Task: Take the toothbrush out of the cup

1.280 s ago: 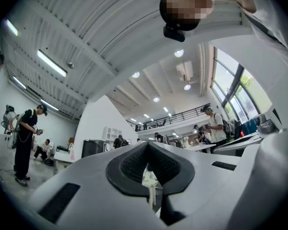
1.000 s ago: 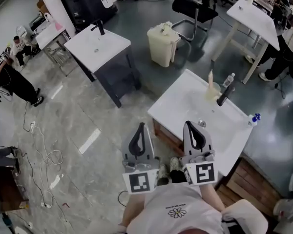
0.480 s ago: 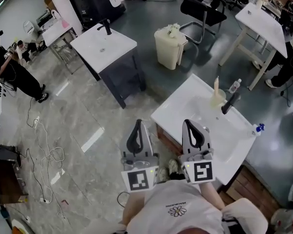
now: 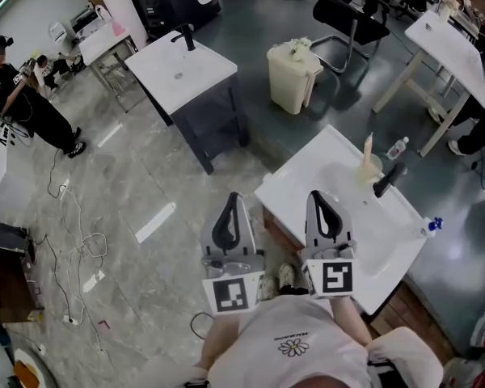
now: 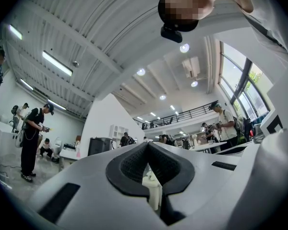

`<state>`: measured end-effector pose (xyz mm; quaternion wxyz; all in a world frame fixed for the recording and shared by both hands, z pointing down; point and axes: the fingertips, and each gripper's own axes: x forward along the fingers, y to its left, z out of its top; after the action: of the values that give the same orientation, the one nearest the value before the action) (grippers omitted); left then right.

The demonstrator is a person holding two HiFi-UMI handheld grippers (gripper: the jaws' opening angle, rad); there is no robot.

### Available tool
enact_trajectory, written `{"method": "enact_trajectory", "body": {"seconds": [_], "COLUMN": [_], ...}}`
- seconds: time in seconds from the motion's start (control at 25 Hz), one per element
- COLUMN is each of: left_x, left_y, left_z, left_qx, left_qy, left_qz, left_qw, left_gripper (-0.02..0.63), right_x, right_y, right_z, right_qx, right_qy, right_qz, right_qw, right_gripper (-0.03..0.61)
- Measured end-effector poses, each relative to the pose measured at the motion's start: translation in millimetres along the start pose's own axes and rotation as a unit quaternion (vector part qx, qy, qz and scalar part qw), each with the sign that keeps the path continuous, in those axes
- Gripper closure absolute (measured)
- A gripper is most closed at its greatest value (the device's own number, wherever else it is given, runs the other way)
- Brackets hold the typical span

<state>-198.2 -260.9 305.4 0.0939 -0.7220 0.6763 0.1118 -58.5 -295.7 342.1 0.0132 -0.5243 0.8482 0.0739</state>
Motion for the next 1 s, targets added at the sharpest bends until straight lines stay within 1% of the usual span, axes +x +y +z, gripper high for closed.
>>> {"method": "enact_trajectory", "body": {"seconds": [0.16,0.28,0.4,0.52,0.64,0.76,0.8,0.92,1.0], "left_x": [2.3,3.7,4.2,4.6,6.2,8.7,9.4,11.6,14.2], "left_y": [1.2,2.2,3.6,2.6,-0.3,-4.6,-6.3,-10.0,-12.1], "left_z": [-3.4,-5.6,-8.2,-11.3,-12.2,-12.6,-13.8,-17.9,-19.2], "left_qx": [0.003,0.006,0.006,0.010,0.012,0.033,0.034,0.020,0.026], "left_qy": [0.006,0.009,0.013,0.018,0.019,0.016,0.017,0.024,0.027], "left_qz": [0.004,0.006,0.008,0.006,0.004,-0.007,-0.008,-0.003,-0.005], "left_qw": [1.0000,0.9999,0.9999,0.9998,0.9997,0.9993,0.9992,0.9995,0.9993], "left_gripper": [0.597,0.597,0.597,0.597,0.597,0.597,0.597,0.597,0.597], "right_x": [12.8,24.1,33.7,39.7,42.5,45.6,46.4,48.6,50.9], "right_y": [-15.5,-32.0,-52.9,-75.9,-100.7,-124.8,-132.8,-156.9,-173.2], "right_z": [-6.0,-7.6,-12.4,-21.5,-34.5,-53.9,-61.8,-84.8,-98.9], "right_qx": [-0.002,-0.006,-0.013,-0.021,-0.032,-0.042,-0.043,-0.051,-0.055], "right_qy": [0.015,0.017,0.023,0.034,0.052,0.076,0.084,0.107,0.120], "right_qz": [-0.014,-0.028,-0.054,-0.085,-0.121,-0.153,-0.163,-0.196,-0.218], "right_qw": [1.000,0.999,0.998,0.996,0.991,0.984,0.982,0.973,0.967], "right_gripper": [0.565,0.496,0.451,0.419,0.403,0.388,0.385,0.383,0.383]}}
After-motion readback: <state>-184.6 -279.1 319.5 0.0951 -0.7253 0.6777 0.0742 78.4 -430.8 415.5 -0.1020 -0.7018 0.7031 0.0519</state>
